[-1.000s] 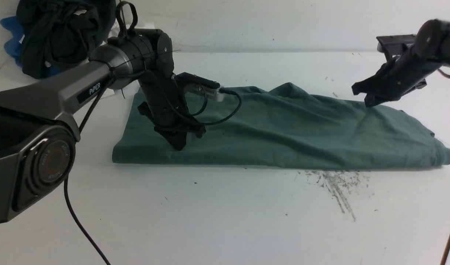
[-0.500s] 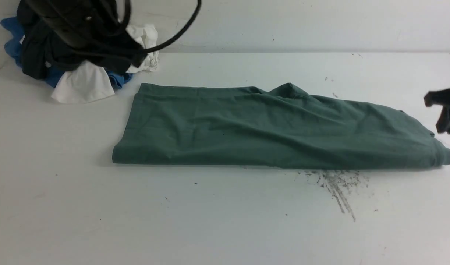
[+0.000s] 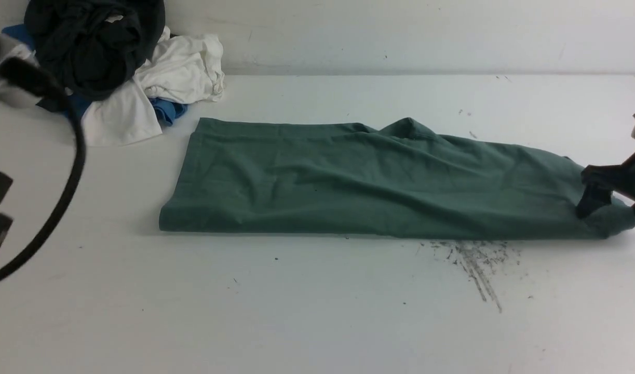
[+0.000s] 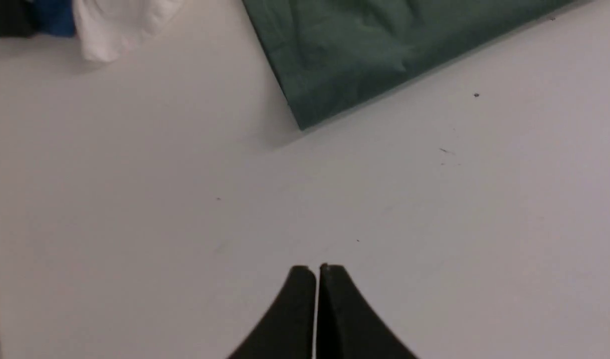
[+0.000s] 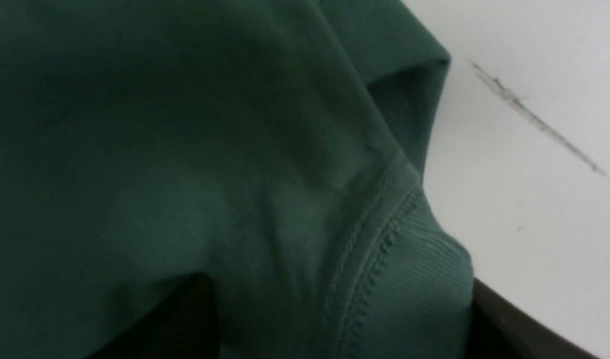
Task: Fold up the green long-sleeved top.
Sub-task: Use the right arm to clamp the right edge of the fabric, then use the right arm to drag the right edge of the fabric to the left and folds it over the left edge
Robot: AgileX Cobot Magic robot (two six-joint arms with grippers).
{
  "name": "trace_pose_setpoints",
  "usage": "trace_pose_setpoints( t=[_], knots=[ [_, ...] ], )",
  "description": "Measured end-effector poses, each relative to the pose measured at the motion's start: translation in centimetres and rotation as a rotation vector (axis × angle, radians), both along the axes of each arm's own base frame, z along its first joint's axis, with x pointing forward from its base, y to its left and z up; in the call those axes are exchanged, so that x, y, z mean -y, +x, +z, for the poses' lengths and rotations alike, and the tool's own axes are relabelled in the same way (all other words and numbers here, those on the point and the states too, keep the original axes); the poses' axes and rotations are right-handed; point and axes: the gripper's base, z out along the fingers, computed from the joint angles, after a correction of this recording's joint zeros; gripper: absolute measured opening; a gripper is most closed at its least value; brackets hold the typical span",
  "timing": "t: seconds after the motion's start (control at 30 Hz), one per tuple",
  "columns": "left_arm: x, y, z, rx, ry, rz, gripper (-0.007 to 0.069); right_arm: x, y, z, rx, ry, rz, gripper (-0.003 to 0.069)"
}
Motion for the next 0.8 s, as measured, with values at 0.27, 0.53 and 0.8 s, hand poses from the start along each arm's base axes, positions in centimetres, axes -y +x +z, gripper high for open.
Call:
trace_pose_setpoints(
  t=[0.27,0.53,0.8],
  knots=[
    [-1.2,-2.9,-3.6,0.079,-0.084,0.153,-0.0007,0.5,0.1,0.4,-0.011,-0.045,0.036,0.0082],
    [-0.9,-1.1,-10.1,-0.204,-0.037,0.199,-0.0007,2.9,0.0,8.9,0.048,-0.357,0.027,0.002],
    [-0.2,1.5,-11.3,-0.132,-0.077,0.186,-0.0007,-4.1,-0.7,20.1,0.356,-0.191,0.123,0.0018]
  ],
)
